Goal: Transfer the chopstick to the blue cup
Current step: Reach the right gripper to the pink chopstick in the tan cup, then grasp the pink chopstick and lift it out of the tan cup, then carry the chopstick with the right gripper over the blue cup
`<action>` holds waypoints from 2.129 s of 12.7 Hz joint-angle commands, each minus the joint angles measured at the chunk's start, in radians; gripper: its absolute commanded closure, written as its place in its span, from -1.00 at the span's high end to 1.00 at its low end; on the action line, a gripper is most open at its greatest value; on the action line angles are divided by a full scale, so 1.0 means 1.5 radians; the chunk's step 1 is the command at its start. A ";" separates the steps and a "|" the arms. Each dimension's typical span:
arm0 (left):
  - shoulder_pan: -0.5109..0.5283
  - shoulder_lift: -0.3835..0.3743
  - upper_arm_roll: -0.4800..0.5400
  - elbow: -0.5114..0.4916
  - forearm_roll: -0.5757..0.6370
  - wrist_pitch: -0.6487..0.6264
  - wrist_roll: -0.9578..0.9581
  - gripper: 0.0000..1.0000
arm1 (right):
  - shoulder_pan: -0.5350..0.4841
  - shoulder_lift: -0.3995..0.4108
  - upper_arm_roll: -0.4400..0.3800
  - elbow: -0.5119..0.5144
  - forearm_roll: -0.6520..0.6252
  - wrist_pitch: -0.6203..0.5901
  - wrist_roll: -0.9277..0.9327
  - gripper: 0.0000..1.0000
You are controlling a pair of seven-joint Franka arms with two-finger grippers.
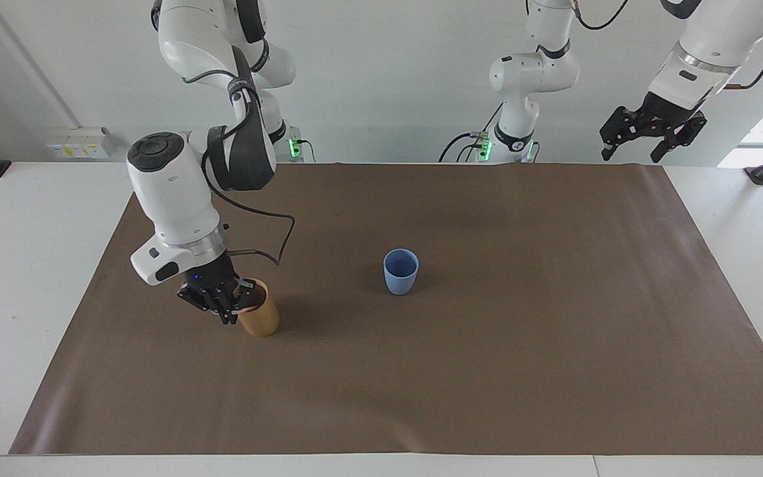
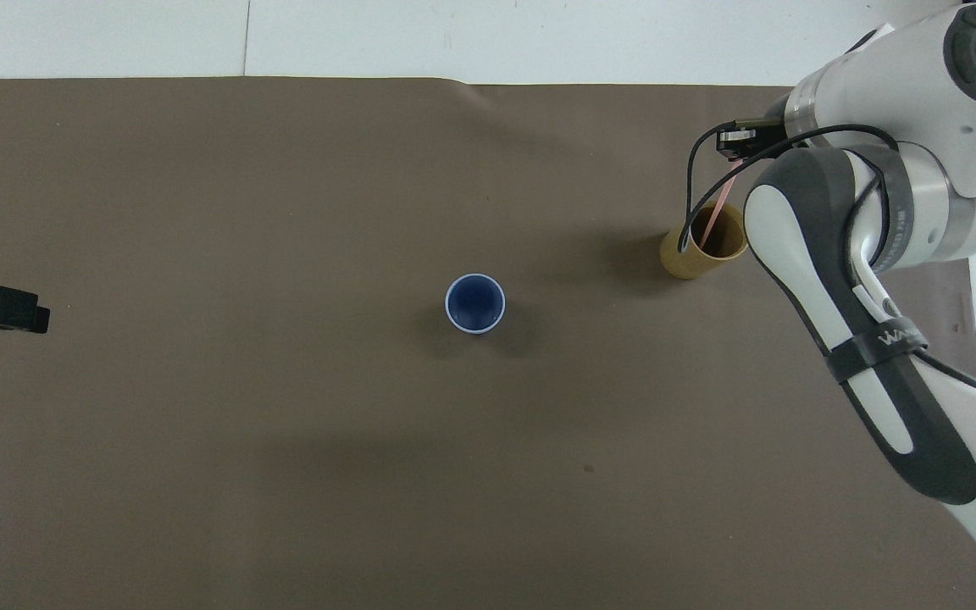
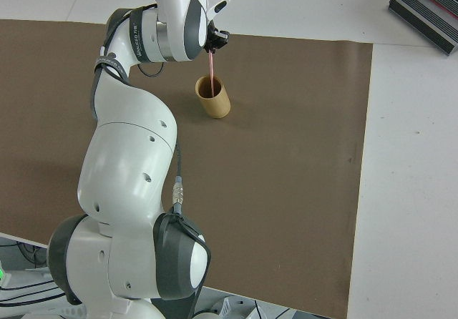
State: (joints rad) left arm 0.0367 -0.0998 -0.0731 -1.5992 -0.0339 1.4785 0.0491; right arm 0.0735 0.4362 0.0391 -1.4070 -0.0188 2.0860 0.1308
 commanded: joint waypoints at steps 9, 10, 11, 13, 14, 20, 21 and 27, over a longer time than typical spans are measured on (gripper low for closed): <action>0.010 -0.002 0.009 0.008 -0.006 -0.005 -0.005 1.00 | 0.026 -0.221 0.005 -0.080 0.014 -0.049 -0.003 -1.00; 0.010 -0.002 0.009 0.008 -0.007 -0.005 -0.004 1.00 | 0.033 -0.223 0.013 -0.085 0.037 -0.048 0.000 -1.00; 0.009 -0.002 0.009 0.008 -0.006 -0.005 -0.004 1.00 | 0.045 -0.223 0.018 -0.085 0.069 -0.044 0.000 -1.00; 0.009 -0.001 0.008 0.008 -0.006 -0.005 -0.004 1.00 | 0.085 -0.215 0.021 -0.085 0.086 -0.008 0.010 -1.00; 0.009 -0.001 0.008 0.008 -0.007 -0.005 -0.004 1.00 | 0.122 -0.204 0.022 -0.084 0.092 0.028 0.048 -1.00; 0.009 -0.002 0.009 0.008 -0.006 -0.005 -0.004 1.00 | 0.222 -0.156 0.021 -0.088 0.065 0.136 0.147 -1.00; 0.009 -0.002 0.009 0.008 -0.006 -0.005 -0.004 1.00 | 0.226 -0.157 0.021 -0.093 0.061 0.137 0.143 -1.00; 0.009 -0.002 0.009 0.008 -0.006 -0.005 -0.004 1.00 | 0.243 -0.160 0.022 -0.151 0.011 0.177 0.140 -1.00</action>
State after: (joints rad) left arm 0.0433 -0.0998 -0.0580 -1.5992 -0.0339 1.4785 0.0479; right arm 0.4399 0.2066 0.0708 -1.5933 0.0222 2.3151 0.3413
